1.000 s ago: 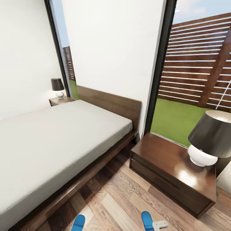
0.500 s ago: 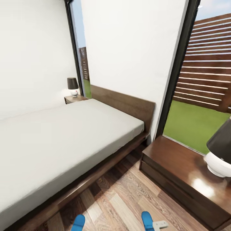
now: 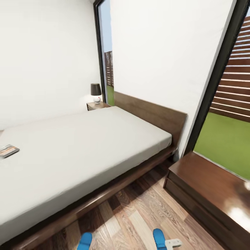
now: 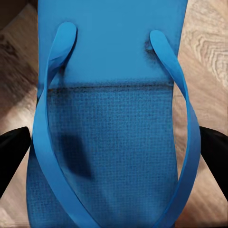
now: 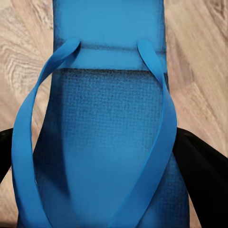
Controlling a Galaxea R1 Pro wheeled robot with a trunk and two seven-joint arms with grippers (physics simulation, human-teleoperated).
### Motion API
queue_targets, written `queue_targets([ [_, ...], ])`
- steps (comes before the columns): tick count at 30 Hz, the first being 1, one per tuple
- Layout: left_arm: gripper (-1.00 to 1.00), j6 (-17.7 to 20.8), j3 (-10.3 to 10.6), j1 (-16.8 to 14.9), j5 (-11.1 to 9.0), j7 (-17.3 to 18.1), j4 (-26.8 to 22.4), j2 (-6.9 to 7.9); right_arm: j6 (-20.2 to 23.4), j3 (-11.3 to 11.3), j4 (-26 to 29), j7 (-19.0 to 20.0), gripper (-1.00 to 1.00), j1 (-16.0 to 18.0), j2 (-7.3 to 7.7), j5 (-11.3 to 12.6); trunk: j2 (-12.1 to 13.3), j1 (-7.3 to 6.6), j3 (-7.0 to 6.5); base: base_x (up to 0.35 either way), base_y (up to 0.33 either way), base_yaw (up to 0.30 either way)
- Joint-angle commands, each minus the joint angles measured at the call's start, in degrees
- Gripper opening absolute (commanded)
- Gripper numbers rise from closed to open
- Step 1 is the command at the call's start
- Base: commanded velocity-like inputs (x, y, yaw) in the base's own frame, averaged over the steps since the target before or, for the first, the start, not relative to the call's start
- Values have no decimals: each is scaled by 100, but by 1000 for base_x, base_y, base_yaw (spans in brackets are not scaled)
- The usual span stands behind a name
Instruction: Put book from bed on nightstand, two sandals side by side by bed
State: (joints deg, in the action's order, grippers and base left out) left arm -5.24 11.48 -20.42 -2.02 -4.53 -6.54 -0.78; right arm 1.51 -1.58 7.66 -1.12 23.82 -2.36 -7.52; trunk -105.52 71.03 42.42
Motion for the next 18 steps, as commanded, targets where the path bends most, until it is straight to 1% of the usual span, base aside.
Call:
queue_targets([
  [1,-100,-23,47,-6,-22,-30,10,-1,16,-17,7,-11,-100,0,-1,-57,-2,0,5,44,0,289],
  [14,-100,-30,47,-6,-20,-22,5,-1,14,-11,7,-11,-100,0,-2,-57,-2,0,5,81,0,289],
  [18,-100,-30,47,-6,-22,-22,4,-1,-111,-10,-10,-11,-100,0,-2,-57,-2,0,5,47,0,288],
])
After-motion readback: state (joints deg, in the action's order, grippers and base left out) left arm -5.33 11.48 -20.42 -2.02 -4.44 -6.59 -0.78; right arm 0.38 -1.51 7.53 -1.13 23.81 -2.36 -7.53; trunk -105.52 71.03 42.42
